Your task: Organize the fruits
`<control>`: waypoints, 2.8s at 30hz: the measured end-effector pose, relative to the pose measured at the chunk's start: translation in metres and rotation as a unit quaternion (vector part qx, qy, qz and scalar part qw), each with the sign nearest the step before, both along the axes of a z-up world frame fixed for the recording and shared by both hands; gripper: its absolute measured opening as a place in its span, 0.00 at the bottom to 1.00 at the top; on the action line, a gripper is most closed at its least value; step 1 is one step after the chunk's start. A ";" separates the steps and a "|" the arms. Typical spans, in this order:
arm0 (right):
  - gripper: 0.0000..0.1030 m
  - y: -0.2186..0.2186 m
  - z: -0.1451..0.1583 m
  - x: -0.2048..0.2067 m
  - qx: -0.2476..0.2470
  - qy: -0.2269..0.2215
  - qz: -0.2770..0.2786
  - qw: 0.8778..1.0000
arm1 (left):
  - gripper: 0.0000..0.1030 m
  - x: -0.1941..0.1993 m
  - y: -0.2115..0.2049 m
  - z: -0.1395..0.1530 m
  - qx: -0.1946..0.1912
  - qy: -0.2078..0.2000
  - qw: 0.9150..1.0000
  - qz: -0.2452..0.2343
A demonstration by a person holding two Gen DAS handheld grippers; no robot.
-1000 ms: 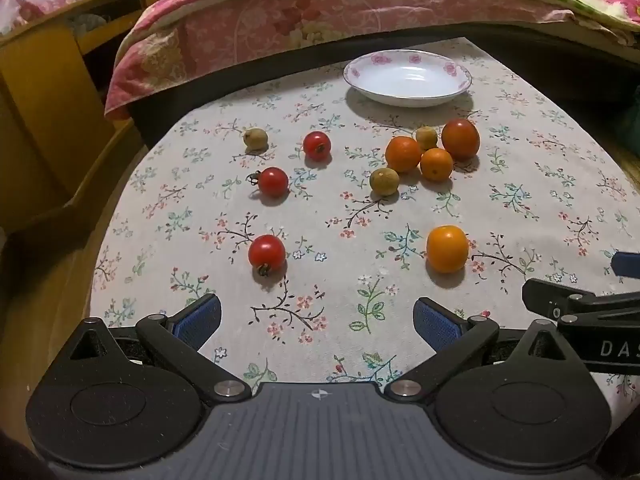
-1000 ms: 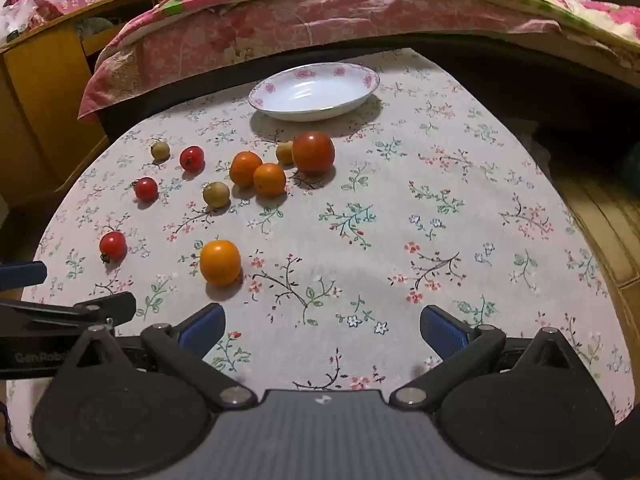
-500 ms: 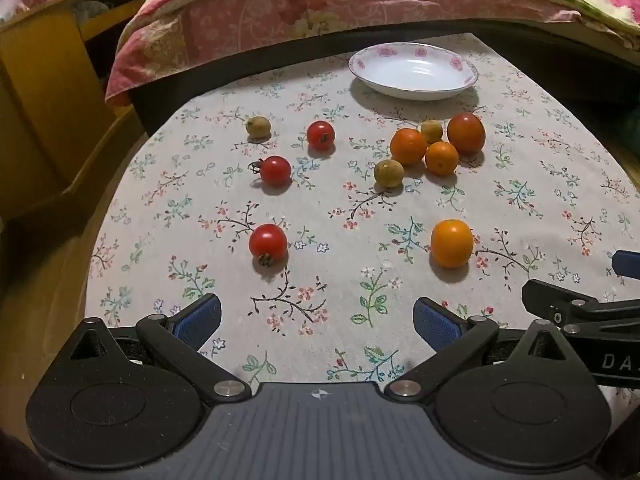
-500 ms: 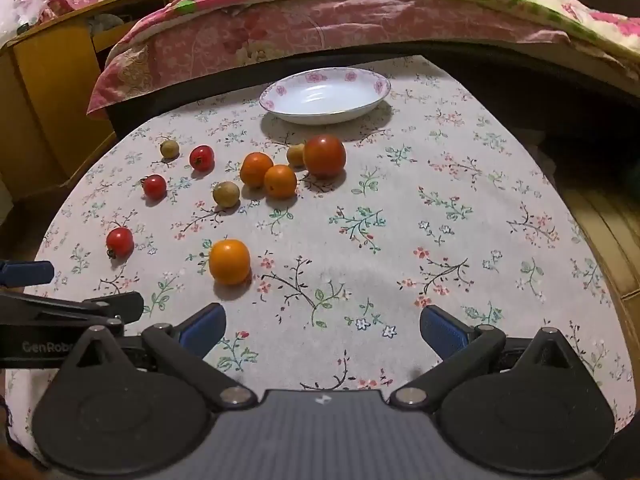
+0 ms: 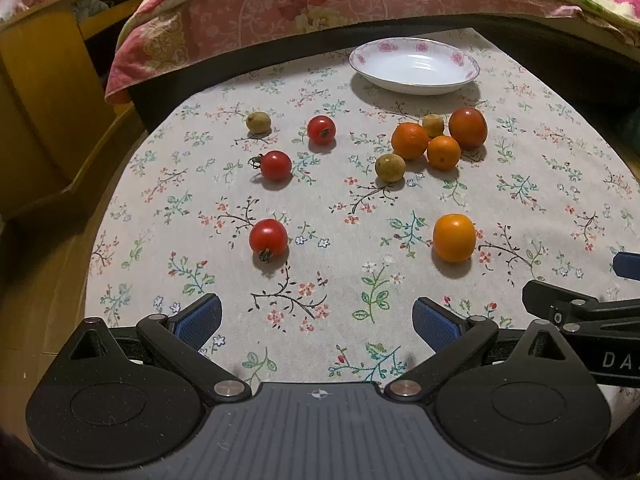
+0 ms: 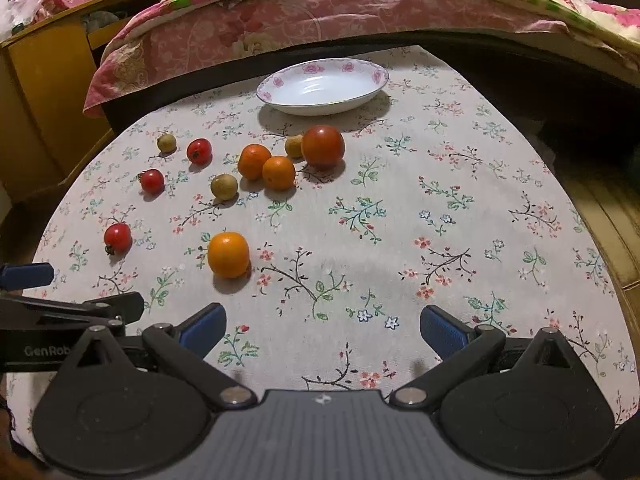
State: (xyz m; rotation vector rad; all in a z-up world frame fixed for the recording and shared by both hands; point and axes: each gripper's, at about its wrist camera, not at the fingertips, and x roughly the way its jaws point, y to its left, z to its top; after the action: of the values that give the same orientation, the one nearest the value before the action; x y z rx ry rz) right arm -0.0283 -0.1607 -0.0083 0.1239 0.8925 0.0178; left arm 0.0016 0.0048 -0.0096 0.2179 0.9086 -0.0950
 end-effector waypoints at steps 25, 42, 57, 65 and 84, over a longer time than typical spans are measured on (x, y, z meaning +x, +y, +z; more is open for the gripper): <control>0.85 -0.001 -0.004 0.002 0.029 0.022 0.010 0.999 | 0.98 0.002 -0.001 -0.002 0.001 0.009 1.000 0.000; 0.81 0.002 -0.005 0.003 0.030 0.018 0.016 0.999 | 0.97 0.002 -0.001 -0.004 0.000 0.011 1.000 0.000; 0.80 0.001 -0.006 0.004 0.035 0.021 0.018 0.999 | 0.97 0.002 0.000 -0.005 -0.002 0.014 1.000 0.000; 0.80 0.001 -0.007 0.005 0.033 0.021 0.018 0.999 | 0.97 0.004 0.001 -0.006 -0.003 0.015 1.000 0.002; 0.65 0.032 0.002 0.044 0.006 -0.004 0.098 0.995 | 0.98 0.029 0.026 0.001 -0.003 -0.009 0.999 0.040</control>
State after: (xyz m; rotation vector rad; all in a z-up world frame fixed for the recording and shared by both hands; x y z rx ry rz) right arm 0.0160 -0.1290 -0.0061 0.0475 0.8930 0.2065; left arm 0.0309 0.0308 -0.0081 0.1755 0.8985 -0.0219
